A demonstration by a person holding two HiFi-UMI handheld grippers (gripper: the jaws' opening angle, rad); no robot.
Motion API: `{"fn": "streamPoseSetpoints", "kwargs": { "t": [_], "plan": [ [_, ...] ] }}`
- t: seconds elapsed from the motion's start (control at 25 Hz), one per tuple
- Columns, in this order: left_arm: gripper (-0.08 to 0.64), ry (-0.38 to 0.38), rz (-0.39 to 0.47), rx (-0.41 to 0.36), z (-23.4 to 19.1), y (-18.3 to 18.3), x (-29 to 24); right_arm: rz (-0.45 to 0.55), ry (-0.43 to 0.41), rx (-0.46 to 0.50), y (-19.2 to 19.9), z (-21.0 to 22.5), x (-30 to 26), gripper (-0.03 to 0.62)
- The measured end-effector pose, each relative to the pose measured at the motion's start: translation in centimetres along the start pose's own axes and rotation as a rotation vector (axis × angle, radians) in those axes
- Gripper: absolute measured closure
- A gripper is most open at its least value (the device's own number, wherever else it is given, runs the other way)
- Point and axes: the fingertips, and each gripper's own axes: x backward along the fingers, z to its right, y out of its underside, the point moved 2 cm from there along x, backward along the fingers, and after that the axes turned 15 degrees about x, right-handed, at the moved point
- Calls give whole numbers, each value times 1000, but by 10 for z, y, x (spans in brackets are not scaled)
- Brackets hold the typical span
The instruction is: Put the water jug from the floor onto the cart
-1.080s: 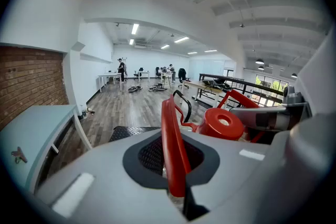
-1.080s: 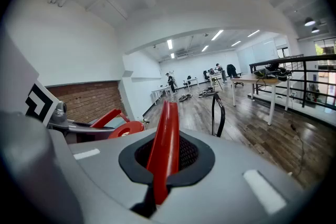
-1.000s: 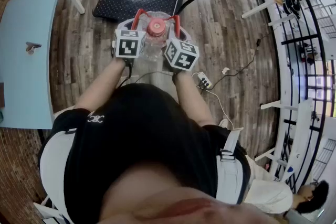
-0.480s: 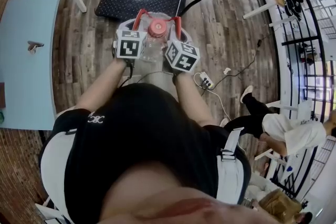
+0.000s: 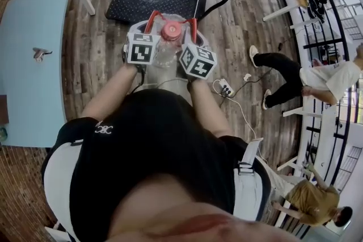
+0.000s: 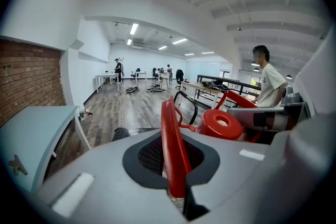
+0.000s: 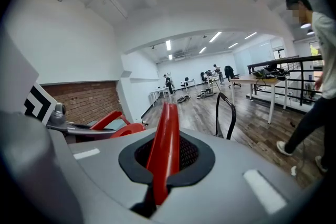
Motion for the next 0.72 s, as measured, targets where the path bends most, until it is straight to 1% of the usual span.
{"fn": "streamPoseSetpoints", "kwargs": {
  "t": [0.16, 0.32, 0.44, 0.56, 0.72],
  "plan": [
    [552, 27, 10, -22, -10, -9, 0, 19, 21, -16, -4, -11, -4, 577],
    [552, 34, 12, -35, -16, -12, -1, 14, 27, -22, -1, -17, -9, 577],
    [552, 31, 16, -47, -20, -15, -7, 10, 25, -22, 1, -18, -20, 577],
    [552, 18, 11, -42, -30, -20, -19, 10, 11, -20, -1, -20, -36, 577],
    [552, -5, 4, -42, -41, -27, -46, 8, -13, -18, -6, -15, -67, 577]
  ]
}}
